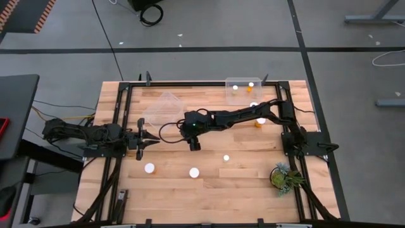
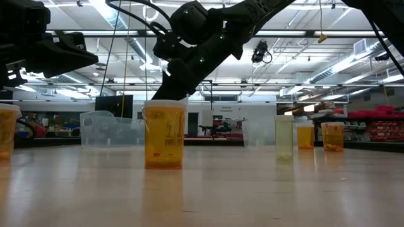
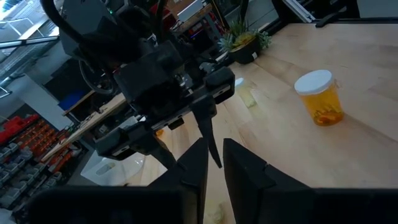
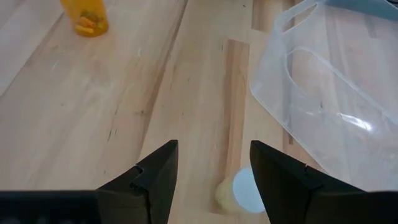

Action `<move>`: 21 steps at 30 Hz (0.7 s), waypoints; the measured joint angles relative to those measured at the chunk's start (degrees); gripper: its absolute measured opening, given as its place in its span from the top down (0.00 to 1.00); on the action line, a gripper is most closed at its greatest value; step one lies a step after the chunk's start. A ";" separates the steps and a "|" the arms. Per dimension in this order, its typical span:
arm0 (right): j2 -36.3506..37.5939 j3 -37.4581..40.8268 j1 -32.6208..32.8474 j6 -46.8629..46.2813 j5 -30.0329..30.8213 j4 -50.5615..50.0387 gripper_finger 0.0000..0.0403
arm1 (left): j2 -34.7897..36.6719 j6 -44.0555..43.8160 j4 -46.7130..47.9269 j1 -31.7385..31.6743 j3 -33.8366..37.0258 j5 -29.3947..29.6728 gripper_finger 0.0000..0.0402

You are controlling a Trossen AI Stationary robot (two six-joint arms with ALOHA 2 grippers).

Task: Pick and place medicine bottles into bin by pill shape (circle, oval)
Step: Put the left slim yellow pill bottle into the right transparent bin

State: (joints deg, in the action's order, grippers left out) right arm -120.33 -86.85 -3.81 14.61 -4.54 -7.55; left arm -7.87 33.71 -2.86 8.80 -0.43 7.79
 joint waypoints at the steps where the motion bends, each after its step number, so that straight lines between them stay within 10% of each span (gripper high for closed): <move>1: 0.00 0.00 -0.20 0.02 -0.02 -0.02 0.49 | 0.00 -0.02 -0.01 0.01 -0.01 0.00 0.86; 21: 0.00 3.96 -3.07 -0.95 -0.91 3.21 0.49 | 0.00 -0.02 -0.01 0.00 -0.02 0.00 0.87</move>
State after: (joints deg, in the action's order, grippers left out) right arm -120.33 -82.89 -6.87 13.66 -5.45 -4.34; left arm -7.88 33.69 -2.87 8.80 -0.45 7.79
